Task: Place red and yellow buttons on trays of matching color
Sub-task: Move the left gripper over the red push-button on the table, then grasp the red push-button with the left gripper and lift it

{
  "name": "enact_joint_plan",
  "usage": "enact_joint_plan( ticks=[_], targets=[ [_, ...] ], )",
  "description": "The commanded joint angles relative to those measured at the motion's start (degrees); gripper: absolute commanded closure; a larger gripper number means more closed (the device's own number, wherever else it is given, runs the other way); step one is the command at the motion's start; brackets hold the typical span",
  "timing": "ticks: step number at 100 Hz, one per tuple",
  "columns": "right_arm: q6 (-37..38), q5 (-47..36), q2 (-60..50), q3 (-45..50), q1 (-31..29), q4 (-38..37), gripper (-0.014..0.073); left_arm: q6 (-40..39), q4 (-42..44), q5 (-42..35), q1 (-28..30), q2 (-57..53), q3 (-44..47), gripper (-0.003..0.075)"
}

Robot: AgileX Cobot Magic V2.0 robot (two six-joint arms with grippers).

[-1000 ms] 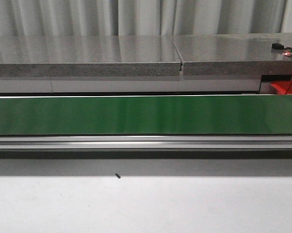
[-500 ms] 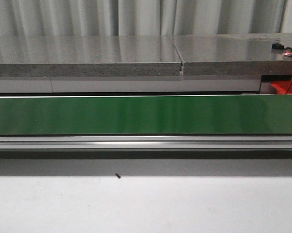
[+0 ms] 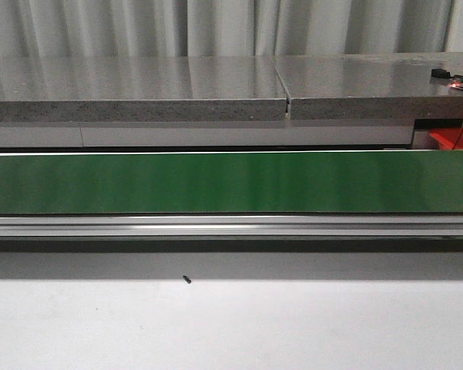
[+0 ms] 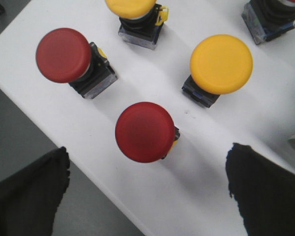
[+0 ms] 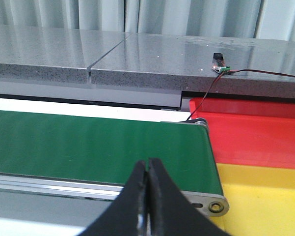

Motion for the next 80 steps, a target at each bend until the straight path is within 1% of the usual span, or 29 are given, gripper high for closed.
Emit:
enact_joint_plan(
  ticks=[1, 20, 40, 80],
  targets=[
    [-0.2, -4.9, -0.9, -1.0, 0.1, -0.4, 0.0662, 0.0, 0.6, -2.8, 0.2, 0.2, -2.0, 0.0092],
    [-0.2, -4.9, -0.9, -1.0, 0.1, -0.4, 0.0662, 0.0, 0.6, -4.7, 0.2, 2.7, -2.3, 0.0092],
    [-0.2, -4.9, -0.9, -1.0, 0.1, -0.4, 0.0662, 0.1, 0.9, -4.1, 0.2, 5.4, -4.6, 0.0092],
    [-0.2, -4.9, -0.9, -1.0, 0.1, -0.4, 0.0662, 0.1, 1.0, -4.9, 0.2, 8.7, -4.6, 0.0092]
  ],
)
